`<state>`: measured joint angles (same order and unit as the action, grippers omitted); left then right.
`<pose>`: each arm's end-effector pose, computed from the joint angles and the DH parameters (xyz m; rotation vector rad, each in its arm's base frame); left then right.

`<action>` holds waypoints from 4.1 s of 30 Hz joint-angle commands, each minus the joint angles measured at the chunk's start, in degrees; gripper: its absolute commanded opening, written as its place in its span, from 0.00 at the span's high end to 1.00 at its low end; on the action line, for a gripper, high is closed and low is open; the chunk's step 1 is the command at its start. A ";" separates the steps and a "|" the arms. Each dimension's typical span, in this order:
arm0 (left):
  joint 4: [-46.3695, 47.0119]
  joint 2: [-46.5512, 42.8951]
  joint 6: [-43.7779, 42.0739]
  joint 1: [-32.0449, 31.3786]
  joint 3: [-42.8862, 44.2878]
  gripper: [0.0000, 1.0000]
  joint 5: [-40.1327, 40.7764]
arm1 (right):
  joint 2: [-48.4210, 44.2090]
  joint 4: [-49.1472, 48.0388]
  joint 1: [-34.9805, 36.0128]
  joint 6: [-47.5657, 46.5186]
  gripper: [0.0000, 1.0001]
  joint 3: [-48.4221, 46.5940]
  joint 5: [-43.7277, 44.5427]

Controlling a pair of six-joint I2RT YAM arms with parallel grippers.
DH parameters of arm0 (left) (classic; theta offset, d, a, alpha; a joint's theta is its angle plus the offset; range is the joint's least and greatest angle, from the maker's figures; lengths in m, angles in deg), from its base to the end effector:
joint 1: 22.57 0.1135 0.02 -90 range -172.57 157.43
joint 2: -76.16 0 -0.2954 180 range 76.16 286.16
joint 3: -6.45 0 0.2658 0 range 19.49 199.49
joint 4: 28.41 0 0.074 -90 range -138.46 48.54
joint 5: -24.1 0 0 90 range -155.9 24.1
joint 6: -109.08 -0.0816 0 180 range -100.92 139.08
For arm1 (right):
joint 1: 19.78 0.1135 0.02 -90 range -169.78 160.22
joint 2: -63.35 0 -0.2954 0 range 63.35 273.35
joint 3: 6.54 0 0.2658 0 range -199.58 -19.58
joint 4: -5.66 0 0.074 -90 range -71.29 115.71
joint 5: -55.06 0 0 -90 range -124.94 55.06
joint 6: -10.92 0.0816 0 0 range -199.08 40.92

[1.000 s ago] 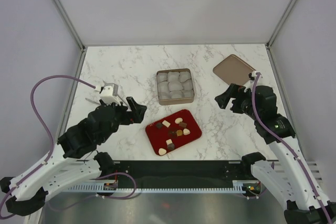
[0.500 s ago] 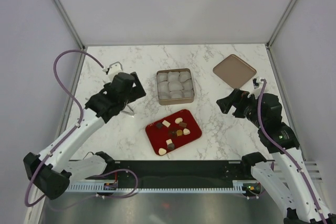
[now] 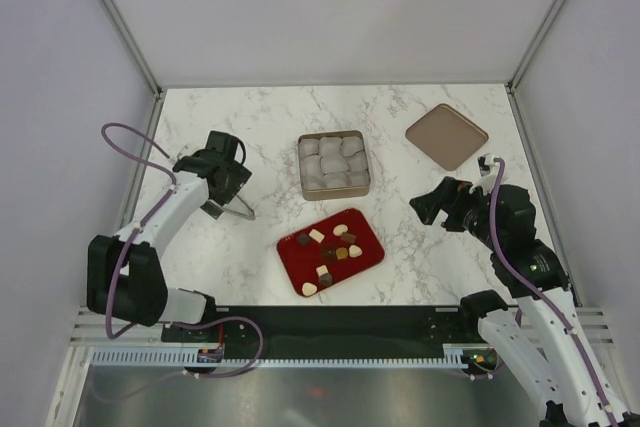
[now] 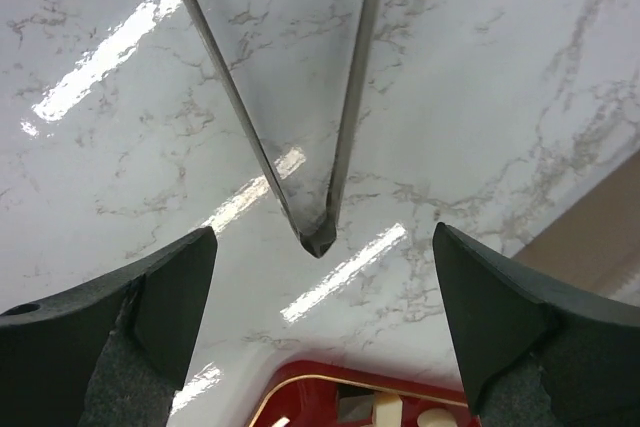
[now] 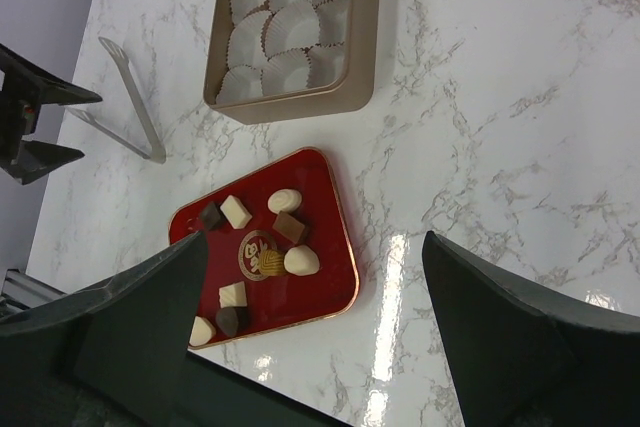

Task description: Pack the chocolate

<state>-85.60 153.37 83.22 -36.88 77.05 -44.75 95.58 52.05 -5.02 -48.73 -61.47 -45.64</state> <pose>0.2833 -0.0419 0.2363 -1.1793 2.2748 -0.0065 0.1475 0.0545 0.3117 0.1530 2.0381 0.6876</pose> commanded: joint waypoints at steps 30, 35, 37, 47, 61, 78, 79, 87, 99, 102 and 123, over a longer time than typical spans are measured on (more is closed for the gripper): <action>14.52 21.05 1.08 8.94 -1.40 0.06 2.85 | 0.47 -1.00 -0.09 -3.81 0.04 -1.62 2.00; 14.17 22.46 0.02 9.56 -0.96 0.11 4.77 | 0.64 -0.91 0.00 -3.81 0.04 -1.70 1.91; 14.08 22.37 0.11 9.56 -0.87 0.11 4.96 | 0.73 -0.91 0.00 -3.81 0.04 -1.88 1.91; 10.21 23.78 0.28 9.47 1.50 0.15 5.31 | 0.38 -0.74 0.00 -3.28 0.04 -1.88 1.65; 4.33 14.29 -6.04 8.24 3.78 0.27 8.21 | -0.06 -0.21 0.00 -2.57 0.05 -2.14 1.38; -1.21 -2.49 -27.30 -3.79 6.60 0.32 3.82 | 0.29 1.20 -0.09 -3.19 0.06 -2.58 2.44; -1.30 -3.37 -29.23 -4.32 6.69 0.32 2.60 | 0.47 1.20 0.00 -3.19 0.06 -2.58 2.52; -1.30 -11.11 -39.96 -8.80 6.78 0.37 -12.69 | 1.35 2.25 0.00 -4.07 0.06 -4.16 3.67; -8.33 -19.55 -46.82 -17.68 7.04 0.51 -27.56 | 2.40 3.92 -0.09 -4.86 0.06 -6.10 5.86; -10.70 -21.22 -46.83 -21.28 6.25 0.54 -26.51 | 2.75 4.27 -0.09 -5.30 0.06 -6.54 7.09; -21.16 -21.22 -34.96 -45.55 4.76 0.59 -7.00 | 5.48 4.89 -0.09 -5.65 0.07 -8.91 7.62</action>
<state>-104.86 132.57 45.05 -81.84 81.71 -56.53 101.07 57.25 -5.02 -53.87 -68.18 -38.95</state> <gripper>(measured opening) 0.404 0.931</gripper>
